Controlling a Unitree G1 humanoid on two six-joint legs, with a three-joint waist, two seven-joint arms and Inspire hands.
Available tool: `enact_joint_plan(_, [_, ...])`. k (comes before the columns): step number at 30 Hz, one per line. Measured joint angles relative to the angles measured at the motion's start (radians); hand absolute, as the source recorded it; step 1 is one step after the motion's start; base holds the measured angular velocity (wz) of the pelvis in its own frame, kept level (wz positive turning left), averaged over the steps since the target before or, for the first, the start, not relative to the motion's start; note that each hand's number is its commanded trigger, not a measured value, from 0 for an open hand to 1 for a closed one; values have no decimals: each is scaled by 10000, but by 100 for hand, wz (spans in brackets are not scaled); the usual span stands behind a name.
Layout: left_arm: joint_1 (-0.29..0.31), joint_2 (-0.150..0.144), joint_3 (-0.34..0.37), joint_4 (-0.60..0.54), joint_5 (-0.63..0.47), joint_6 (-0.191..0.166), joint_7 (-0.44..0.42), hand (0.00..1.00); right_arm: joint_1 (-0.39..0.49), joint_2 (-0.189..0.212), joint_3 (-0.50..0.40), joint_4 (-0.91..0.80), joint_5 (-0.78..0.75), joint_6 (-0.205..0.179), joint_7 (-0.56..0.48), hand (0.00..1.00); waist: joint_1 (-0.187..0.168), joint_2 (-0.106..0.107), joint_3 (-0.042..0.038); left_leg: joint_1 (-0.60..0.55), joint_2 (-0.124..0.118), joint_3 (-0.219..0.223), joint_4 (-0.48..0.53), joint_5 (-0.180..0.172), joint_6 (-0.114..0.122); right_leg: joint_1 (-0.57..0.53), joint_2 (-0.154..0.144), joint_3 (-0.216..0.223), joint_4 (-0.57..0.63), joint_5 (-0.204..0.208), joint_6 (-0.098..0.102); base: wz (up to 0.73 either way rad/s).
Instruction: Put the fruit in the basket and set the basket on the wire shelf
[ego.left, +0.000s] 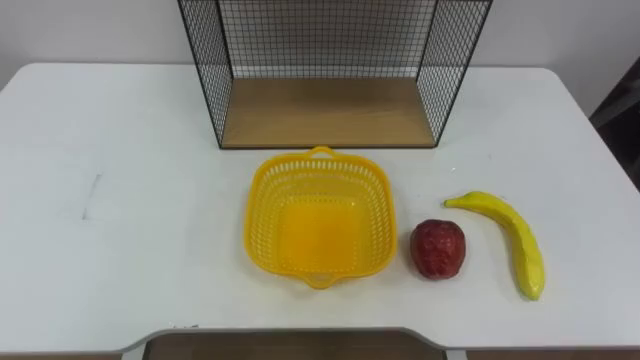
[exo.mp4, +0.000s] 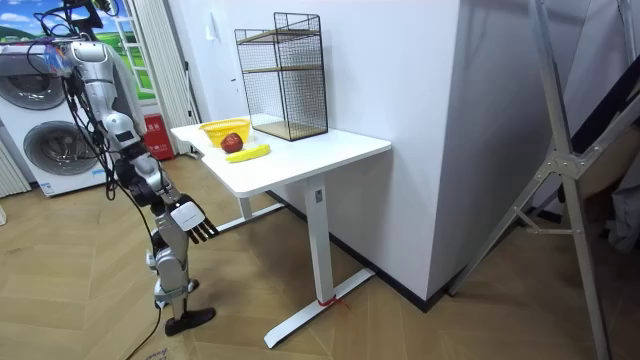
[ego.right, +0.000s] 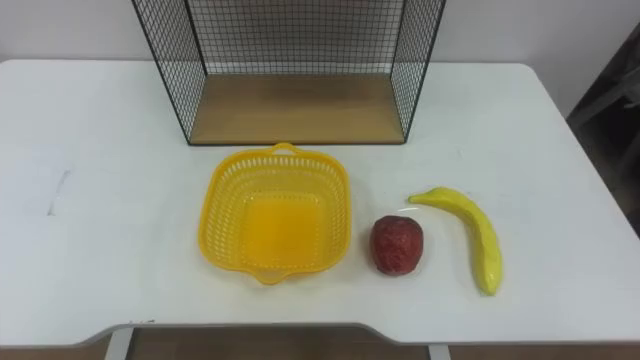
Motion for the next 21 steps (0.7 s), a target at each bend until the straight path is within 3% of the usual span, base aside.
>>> enact_joint_plan(8, [7, -6, 49, -3, -12, -23, 38, 0, -22, 9, -104, 181, 165, -12, -23, 0, 4, -28, 4, 63, 1, 33, -16, 0, 0, 47, 8, 44, -1, -1, 2, 0])
enact_joint_plan(12, [-8, -38, 460, -3, -8, -15, 125, 0, -8, 39, -158, 258, 614, 34, -160, 0, -2, -59, 5, 112, 4, 35, -13, 0, 0, 123, 12, 32, -28, -2, 3, 0])
enact_joint_plan(16, [58, -253, 1169, 0, -5, -2, 250, 0, 124, 163, -880, 666, 1591, 167, -424, 0, 6, -21, 7, 275, 9, 111, -50, -5, -6, 221, 33, 129, -24, -3, 5, -6])
enact_joint_plan(21, [87, -386, 1484, 21, -56, -1, 335, 0, 269, 174, -1263, 890, 2816, 371, -481, 0, 8, 29, 4, 407, 27, 136, -90, -50, -17, 301, 77, 219, -14, -6, 6, -3])
